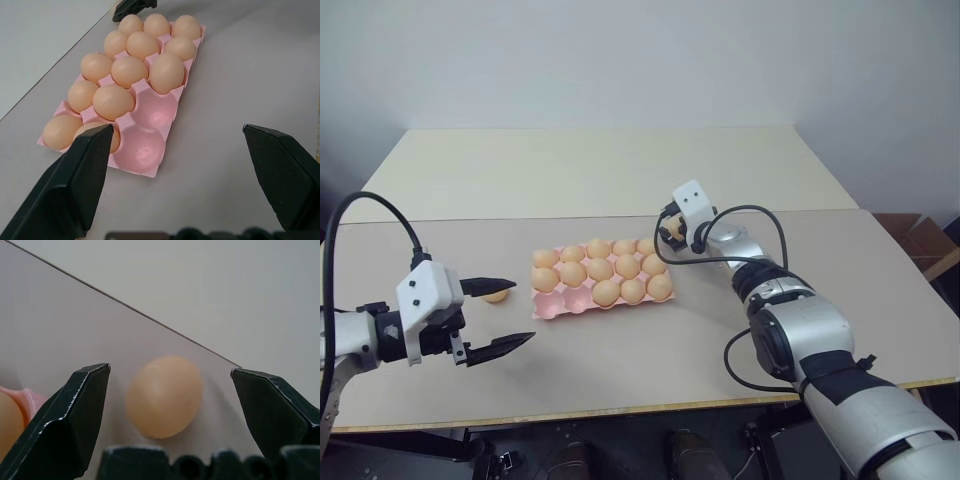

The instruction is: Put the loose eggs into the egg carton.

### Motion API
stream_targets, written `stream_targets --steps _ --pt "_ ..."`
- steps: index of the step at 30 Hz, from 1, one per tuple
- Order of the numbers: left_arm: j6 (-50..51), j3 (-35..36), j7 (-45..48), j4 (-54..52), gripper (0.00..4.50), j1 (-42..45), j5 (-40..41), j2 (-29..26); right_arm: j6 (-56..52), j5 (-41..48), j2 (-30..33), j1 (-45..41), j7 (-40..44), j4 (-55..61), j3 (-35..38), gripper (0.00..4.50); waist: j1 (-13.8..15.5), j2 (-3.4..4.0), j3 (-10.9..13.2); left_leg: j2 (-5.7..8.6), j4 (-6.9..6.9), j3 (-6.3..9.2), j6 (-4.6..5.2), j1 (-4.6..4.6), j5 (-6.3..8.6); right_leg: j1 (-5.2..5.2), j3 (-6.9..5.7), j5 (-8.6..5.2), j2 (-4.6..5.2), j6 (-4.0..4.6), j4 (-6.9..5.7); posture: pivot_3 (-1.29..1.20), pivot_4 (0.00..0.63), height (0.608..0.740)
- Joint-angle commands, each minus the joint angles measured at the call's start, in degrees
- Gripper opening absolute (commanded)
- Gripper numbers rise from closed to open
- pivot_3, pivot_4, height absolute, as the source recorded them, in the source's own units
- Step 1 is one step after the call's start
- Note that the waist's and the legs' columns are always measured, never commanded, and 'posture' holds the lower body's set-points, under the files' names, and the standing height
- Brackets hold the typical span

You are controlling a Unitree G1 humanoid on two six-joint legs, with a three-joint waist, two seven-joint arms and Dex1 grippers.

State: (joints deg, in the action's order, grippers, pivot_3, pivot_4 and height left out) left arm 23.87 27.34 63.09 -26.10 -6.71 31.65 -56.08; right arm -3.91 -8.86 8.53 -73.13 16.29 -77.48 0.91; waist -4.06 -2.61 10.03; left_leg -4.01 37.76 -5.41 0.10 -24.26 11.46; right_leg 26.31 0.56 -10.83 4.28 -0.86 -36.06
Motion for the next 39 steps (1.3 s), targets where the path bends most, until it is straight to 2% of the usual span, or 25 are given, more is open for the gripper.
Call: stream_targets --steps 1,26,29,35,37,39 --pt "0.0 2.1 -0.28 -1.71 4.5 0.03 0.85 -0.32 0.58 0.08 0.6 -0.14 0.08 0.69 0.45 4.48 -0.02 0.0 0.0 0.0 0.0 0.0 0.0 0.0 0.0 0.0 0.0 0.0 0.0 0.0 0.0 0.0 0.15 0.74" --pt "0.34 3.04 -0.28 -2.14 4.5 -0.71 0.89 -0.36 1.06 -0.36 0.38 0.67 1.16 0.61 0.03 4.48 -0.03 0.0 0.0 0.0 0.0 0.0 0.0 0.0 0.0 0.0 0.0 0.0 0.0 0.0 0.0 0.0 0.15 0.74" --pt "0.23 3.08 -0.29 -2.12 4.5 -0.77 0.84 -0.31 1.22 -0.26 0.29 0.74 1.66 0.61 0.29 3.95 -0.01 0.0 0.0 0.0 0.0 0.0 0.0 0.0 0.0 0.0 0.0 0.0 0.0 0.0 0.0 0.0 0.15 0.74" --pt "0.27 3.5 -0.26 -2.09 4.5 -0.92 0.78 -0.38 1.74 -0.49 0.09 0.86 1.83 0.61 0.22 1.9 -0.04 0.0 0.0 0.0 0.0 0.0 0.0 0.01 0.0 0.0 0.0 0.0 0.0 0.0 0.0 0.0 0.15 0.74" --pt "0.34 3.74 -0.22 -2.13 4.5 -1.08 0.8 -0.37 1.98 -0.97 0.05 0.97 1.54 0.62 -0.22 1.52 -0.03 0.0 0.0 0.0 0.0 0.0 0.0 0.01 0.0 0.0 0.0 0.0 0.0 0.0 0.0 0.0 0.15 0.74" --pt "0.3 3.84 -0.11 -1.98 4.5 -1.12 0.75 -0.42 2.04 -1.13 -0.03 1.01 1.43 0.63 -0.28 1.52 -0.01 0.0 0.0 0.0 0.0 0.0 0.0 0.01 0.0 0.0 0.0 0.0 0.0 0.0 0.0 0.0 0.15 0.74"
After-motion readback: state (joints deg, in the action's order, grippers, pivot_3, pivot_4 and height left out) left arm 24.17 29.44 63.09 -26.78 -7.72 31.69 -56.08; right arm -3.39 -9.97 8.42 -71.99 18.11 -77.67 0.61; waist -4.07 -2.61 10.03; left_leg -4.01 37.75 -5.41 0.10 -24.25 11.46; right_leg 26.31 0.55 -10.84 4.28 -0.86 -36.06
